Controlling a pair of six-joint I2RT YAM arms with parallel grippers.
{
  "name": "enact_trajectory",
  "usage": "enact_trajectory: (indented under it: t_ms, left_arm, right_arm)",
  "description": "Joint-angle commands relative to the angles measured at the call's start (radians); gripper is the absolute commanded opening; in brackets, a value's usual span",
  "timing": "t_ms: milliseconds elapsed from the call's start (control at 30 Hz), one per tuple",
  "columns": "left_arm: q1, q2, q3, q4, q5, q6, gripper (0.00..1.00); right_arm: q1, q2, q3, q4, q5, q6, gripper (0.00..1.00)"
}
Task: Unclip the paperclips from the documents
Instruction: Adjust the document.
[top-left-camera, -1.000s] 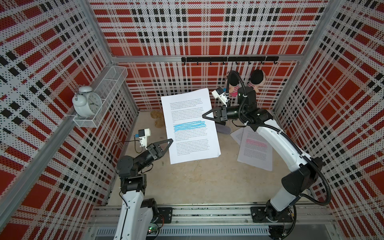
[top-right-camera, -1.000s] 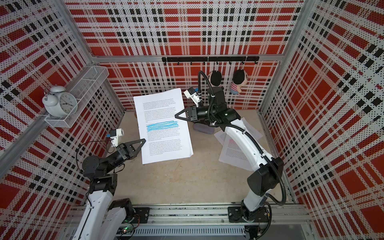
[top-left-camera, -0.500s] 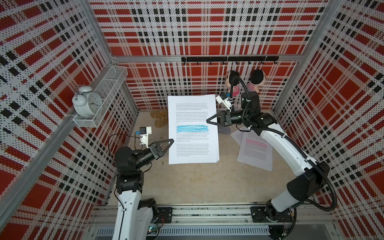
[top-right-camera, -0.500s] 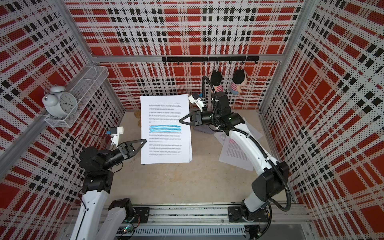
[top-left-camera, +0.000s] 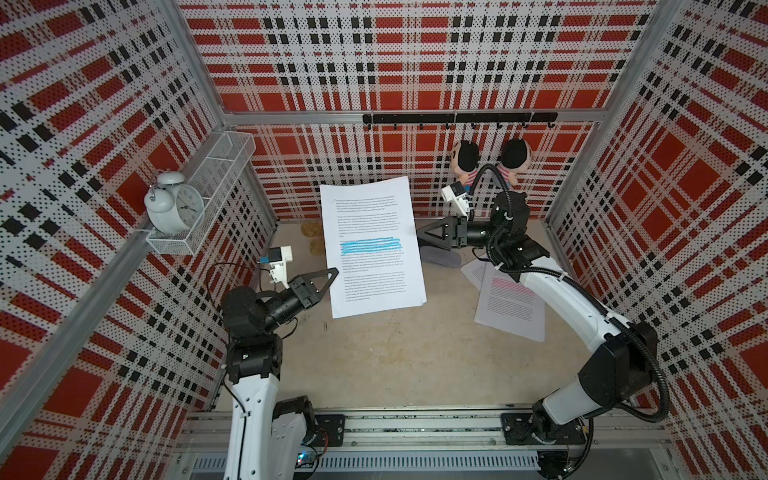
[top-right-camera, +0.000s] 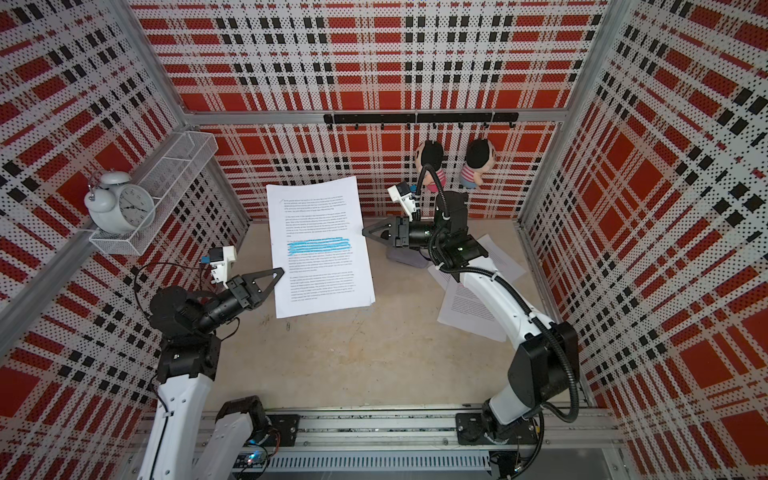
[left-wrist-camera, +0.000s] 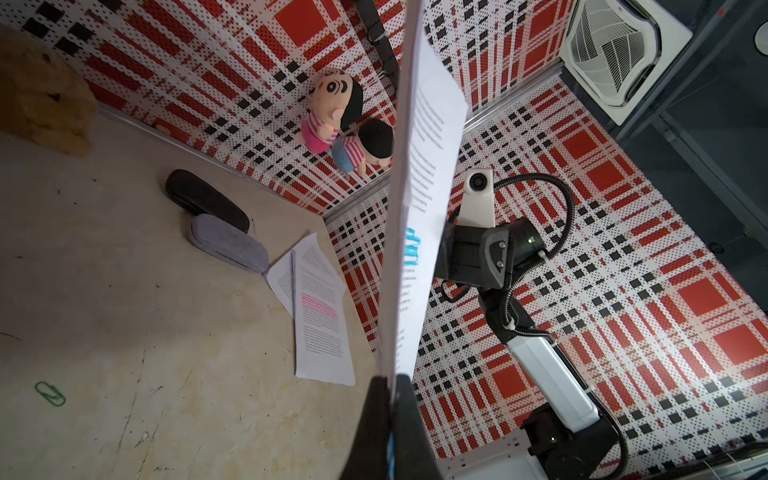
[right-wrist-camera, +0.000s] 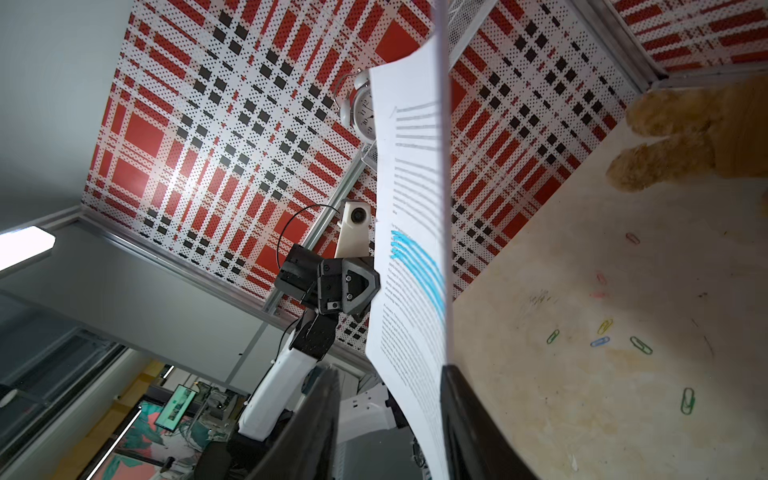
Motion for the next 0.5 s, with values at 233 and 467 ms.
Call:
enact_trajectory:
  t_ms: [233, 467]
  left_arm:
    - [0.004, 0.008, 0.002, 0.197, -0.038, -0.123, 0.0]
    - [0.003, 0.058, 0.037, 0.196, -0.032, -0.114, 0.0]
  right_arm:
    - [0.076, -0.019, -0.089, 0.229, 0.073, 0.122, 0.63]
    - [0.084, -0.066, -0.255, 0.186, 0.188, 0.152, 1.0]
